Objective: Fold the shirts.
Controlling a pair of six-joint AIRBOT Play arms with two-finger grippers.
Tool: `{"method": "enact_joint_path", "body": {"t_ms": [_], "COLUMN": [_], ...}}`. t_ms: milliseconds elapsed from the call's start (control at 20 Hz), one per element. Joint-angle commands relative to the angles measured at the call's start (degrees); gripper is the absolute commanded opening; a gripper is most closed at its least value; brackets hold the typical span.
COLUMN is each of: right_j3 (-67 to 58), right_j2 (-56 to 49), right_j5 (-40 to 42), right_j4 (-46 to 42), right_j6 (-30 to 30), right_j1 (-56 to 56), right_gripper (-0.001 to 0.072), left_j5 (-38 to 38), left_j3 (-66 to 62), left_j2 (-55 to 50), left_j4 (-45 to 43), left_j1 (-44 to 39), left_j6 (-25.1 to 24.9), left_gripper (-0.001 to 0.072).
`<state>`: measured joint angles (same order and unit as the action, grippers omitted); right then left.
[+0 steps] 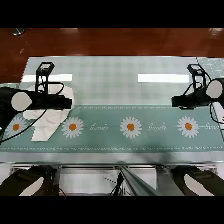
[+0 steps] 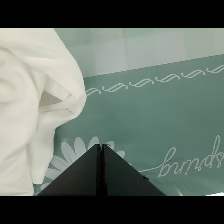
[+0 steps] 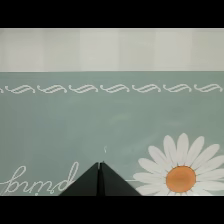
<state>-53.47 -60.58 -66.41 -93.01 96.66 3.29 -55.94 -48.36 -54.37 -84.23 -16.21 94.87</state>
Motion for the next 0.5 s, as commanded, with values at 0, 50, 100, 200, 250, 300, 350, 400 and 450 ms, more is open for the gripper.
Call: {"method": "enact_joint_path", "body": {"t_ms": [0, 50, 100, 200, 250, 300, 350, 400, 450], "right_j3": [0.0, 0.0, 0.0, 0.0, 0.0, 0.0, 0.0, 0.0, 0.0], "right_j2": [0.0, 0.0, 0.0, 0.0, 0.0, 0.0, 0.0, 0.0, 0.0], "right_j5": [0.0, 0.0, 0.1, 1.1, 1.7, 2.1, 2.2, 2.2, 2.2], "right_j4": [0.0, 0.0, 0.0, 0.0, 0.0, 0.0, 0.1, 0.1, 0.2], "right_j6": [0.0, 0.0, 0.0, 0.0, 0.0, 0.0, 0.0, 0.0, 0.0], "right_j1": [0.0, 0.0, 0.0, 0.0, 0.0, 0.0, 0.0, 0.0, 0.0], "right_gripper": [0.0019, 0.0019, 0.0019, 0.0019, 0.0019, 0.0019, 0.0019, 0.0019, 0.0019], "left_j5": [0.0, 0.0, 0.0, 0.1, 0.9, 2.7, 4.2, 5.3, 5.9], "left_j3": [0.0, 0.0, 0.0, 0.0, 0.0, 0.0, 0.0, 0.0, 0.0], "left_j2": [0.0, 0.0, 0.0, 0.0, -0.1, -0.1, -0.1, -0.1, -0.1], "left_j4": [0.0, 0.0, 0.0, 0.0, 0.0, 0.0, 0.0, 0.0, 0.0], "left_j1": [0.0, 0.0, 0.0, 0.0, 0.0, 0.1, 0.1, 0.1, 0.1], "left_j6": [0.0, 0.0, 0.0, 0.0, 0.0, 0.0, 0.0, 0.0, 0.0], "left_gripper": [0.0027, 0.0027, 0.0027, 0.0027, 0.0027, 0.0027, 0.0027, 0.0027, 0.0027]}}
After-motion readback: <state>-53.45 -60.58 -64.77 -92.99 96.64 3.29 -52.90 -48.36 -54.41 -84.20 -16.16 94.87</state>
